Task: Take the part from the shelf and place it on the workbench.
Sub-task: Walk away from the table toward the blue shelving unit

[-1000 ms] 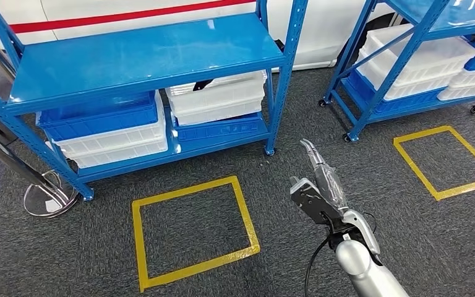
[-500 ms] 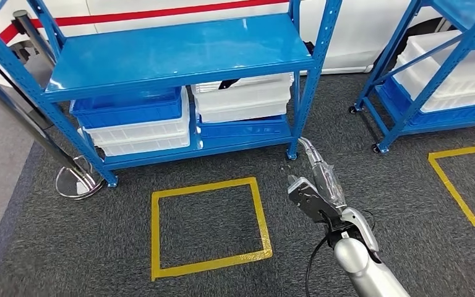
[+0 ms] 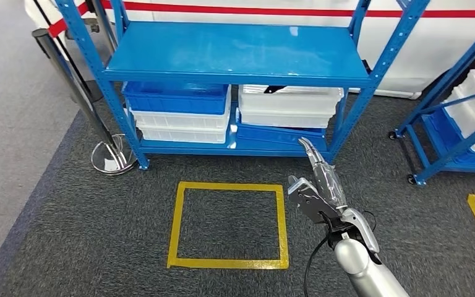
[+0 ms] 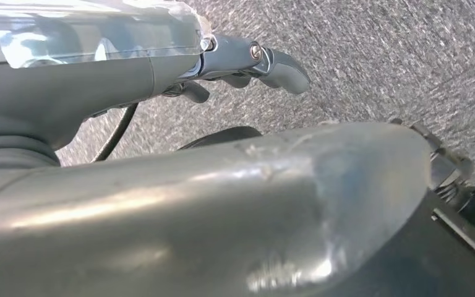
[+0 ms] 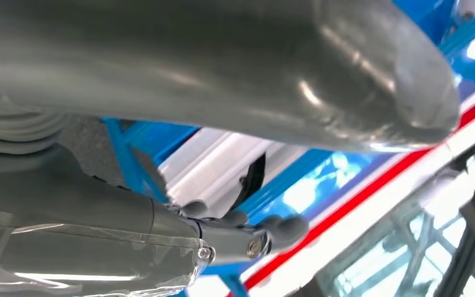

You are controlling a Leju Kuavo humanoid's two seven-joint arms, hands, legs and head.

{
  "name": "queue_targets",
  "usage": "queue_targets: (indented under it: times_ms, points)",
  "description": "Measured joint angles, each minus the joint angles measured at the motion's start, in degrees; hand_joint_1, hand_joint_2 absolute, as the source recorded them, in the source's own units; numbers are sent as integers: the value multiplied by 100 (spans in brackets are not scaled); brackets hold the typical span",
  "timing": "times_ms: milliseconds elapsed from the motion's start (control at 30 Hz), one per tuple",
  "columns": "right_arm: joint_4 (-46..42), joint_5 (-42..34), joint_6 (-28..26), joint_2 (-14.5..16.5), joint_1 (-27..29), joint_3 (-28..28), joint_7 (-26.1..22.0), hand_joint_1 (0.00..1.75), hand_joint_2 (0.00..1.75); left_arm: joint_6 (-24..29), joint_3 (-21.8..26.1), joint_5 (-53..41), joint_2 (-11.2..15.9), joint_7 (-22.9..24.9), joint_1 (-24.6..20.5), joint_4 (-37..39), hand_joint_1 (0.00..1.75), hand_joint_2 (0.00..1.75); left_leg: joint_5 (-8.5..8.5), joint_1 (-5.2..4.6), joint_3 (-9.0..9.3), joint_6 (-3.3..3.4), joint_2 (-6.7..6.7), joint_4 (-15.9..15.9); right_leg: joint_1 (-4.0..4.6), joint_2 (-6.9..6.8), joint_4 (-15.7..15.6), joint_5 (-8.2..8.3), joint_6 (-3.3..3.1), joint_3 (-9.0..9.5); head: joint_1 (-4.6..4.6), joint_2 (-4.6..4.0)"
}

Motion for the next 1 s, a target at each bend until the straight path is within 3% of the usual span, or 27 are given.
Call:
queue_targets:
  times_ms: [33,67,100,167,233,333,400,467,533,567,600,667,733,833,900,933,1000]
  points:
    - [4,-1,0,-2,10,-1,2,0,0,0,0,0,-2,0,-2,0,0,0,1,-7,-4,5,-74,3,2,48,341,-107,4,-192,4,0]
    - [8,-2,0,-2,17,-1,3,0,0,0,0,0,-3,0,3,0,0,0,-2,-15,-1,9,-140,8,3,64,519,-100,4,-315,3,0]
    - [10,-6,1,-2,19,0,3,0,0,0,0,-1,-4,1,9,0,0,0,-9,-21,7,9,-201,17,2,69,459,41,-1,-327,4,0]
    - [11,-35,2,-2,14,0,3,0,0,0,0,-2,-7,1,17,0,0,0,-43,-24,26,-5,-298,56,1,93,-211,523,-27,-86,4,0]
    - [13,-79,7,-1,7,0,5,0,0,0,0,-3,-10,0,13,0,0,0,-88,-41,2,-52,-363,122,13,152,-830,789,-54,157,3,0]
    - [13,-115,11,1,17,0,8,0,0,-9,2,7,-9,16,16,0,0,0,-117,-48,-43,-127,-391,150,28,180,-976,793,-108,195,1,0]
    - [13,-138,11,3,17,0,7,0,0,-55,19,49,-7,86,10,0,0,0,-187,-48,-88,-190,-272,269,6,159,-1019,754,-191,233,-6,0]
    - [14,-157,8,7,20,0,5,0,0,-124,47,99,-6,178,1,0,0,0,-423,-27,-355,-252,-82,820,-5,119,-1047,672,-276,296,-15,0]
    - [17,-168,7,10,31,1,5,0,0,-168,75,125,-6,232,3,0,0,0,-680,11,-794,-296,2,1616,-1,66,-1036,596,-299,365,-17,0]
    - [21,-177,9,12,36,2,4,0,0,-186,89,129,-5,257,5,0,0,0,-691,26,-943,-309,13,1846,-2,39,-1032,561,-282,415,-18,0]
    - [26,-187,11,15,37,2,3,0,0,-207,100,130,-3,283,9,0,0,0,-586,36,-984,-314,20,1854,-6,16,-1028,523,-260,479,-18,0]
    - [32,-207,17,25,36,2,-3,0,0,-244,115,126,2,329,20,0,0,0,-110,43,-747,-290,37,1217,-17,-22,-1027,435,-208,640,-19,0]
    - [36,-220,21,37,34,3,-8,0,0,-258,122,119,7,351,39,0,0,0,145,11,-427,-233,70,529,-12,-47,-1041,353,-149,750,-20,0]
    - [40,-263,23,48,47,7,-21,0,0,-272,126,106,13,373,59,0,0,0,24,-31,-251,-129,75,208,0,-64,-1060,367,-16,795,-25,0]
    - [43,-293,21,53,57,9,-49,0,0,-281,128,100,23,384,87,0,0,0,-20,-12,-123,-51,50,93,-18,-39,-828,456,50,722,-19,0]
    - [44,-300,19,54,58,8,-66,0,0,-286,128,95,26,389,94,0,0,0,-44,-5,-36,-12,37,39,-26,-15,-580,466,59,591,-16,0]
    - [51,-307,18,56,77,8,-90,0,0,-294,129,85,27,394,93,0,0,0,-137,-10,107,45,13,-21,-24,38,87,282,55,128,-15,0]
